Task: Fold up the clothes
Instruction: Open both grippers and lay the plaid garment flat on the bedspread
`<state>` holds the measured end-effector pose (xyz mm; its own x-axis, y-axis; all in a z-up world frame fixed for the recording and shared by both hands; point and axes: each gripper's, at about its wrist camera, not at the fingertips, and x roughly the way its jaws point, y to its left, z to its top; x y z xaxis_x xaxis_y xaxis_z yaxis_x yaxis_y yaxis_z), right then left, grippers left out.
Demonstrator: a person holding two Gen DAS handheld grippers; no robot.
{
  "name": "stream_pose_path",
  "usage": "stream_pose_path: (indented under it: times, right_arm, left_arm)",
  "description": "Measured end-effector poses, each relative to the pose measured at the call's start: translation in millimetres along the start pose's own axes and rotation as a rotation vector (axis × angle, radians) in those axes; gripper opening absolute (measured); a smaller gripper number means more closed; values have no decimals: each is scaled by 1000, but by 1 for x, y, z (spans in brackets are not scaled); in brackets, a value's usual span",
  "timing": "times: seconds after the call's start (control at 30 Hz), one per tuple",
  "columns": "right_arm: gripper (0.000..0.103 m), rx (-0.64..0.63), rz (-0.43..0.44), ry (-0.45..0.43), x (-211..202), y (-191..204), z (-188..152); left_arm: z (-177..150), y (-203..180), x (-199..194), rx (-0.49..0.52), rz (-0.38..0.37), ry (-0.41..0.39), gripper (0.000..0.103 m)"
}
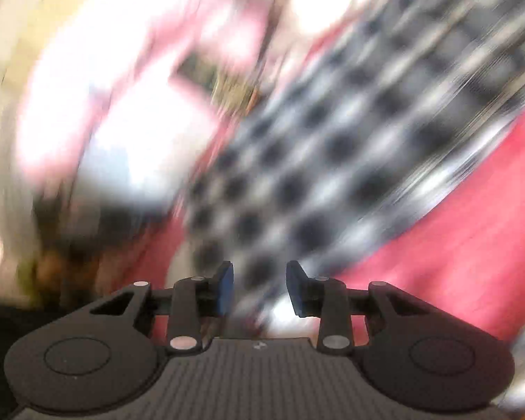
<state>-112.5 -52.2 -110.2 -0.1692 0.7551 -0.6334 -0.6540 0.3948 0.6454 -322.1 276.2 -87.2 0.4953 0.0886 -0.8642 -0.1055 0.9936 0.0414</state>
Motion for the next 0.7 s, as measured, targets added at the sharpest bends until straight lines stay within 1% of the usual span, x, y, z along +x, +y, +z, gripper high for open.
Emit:
stream_pose_path:
  times: [0.03, 0.1, 0.13, 0.2, 0.23, 0.3, 0.37, 0.4, 0.47, 0.5, 0.57, 0.63, 0.67, 0.7]
  right_arm:
    - [36, -2, -54, -70, -10, -3, 7]
    - [36, -32, -168, -180, -20, -2, 20]
    - [35, -56, -214, -212, -18, 2, 26]
    - [34, -135, -323, -236, -5, 8, 36]
    - [34, -183, -382, -220, 4, 8, 36]
    - [34, -291, -500, -131, 31, 4, 28]
    - [31, -346, -588, -5, 51, -13, 9]
    - [31, -365, -607, 20, 50, -21, -4]
    - [31, -368, -600, 5, 36, -26, -22]
    - [30, -359, -607, 11, 30, -25, -23]
    - [30, -380, -627, 8, 21, -15, -19]
    - [30, -422, -636, -55, 14, -4, -5]
    - [30, -425, -637, -92, 13, -4, 7]
    - [30, -423, -648, -106, 16, -9, 16]
  left_arm:
    - [2, -4, 4, 5, -5, 0, 24]
    - [7, -11, 13, 16, -16, 1, 24]
    - [9, -14, 17, 21, -21, 1, 24]
    - [14, -21, 25, 32, -31, 2, 24]
    - [16, -25, 30, 37, -36, 2, 27]
    - [21, -32, 38, 47, -47, 2, 28]
    - [22, -31, 40, 49, -64, 7, 29]
    - [21, -28, 39, 46, -74, 10, 30]
    - [22, -22, 35, 41, -86, 15, 31]
    - [24, -20, 32, 39, -89, 16, 31]
    - [34, -22, 30, 30, -100, -10, 31]
    - [46, -25, 30, 27, -112, -50, 33]
    - [52, -27, 31, 28, -118, -69, 34]
    - [58, -33, 36, 33, -121, -85, 34]
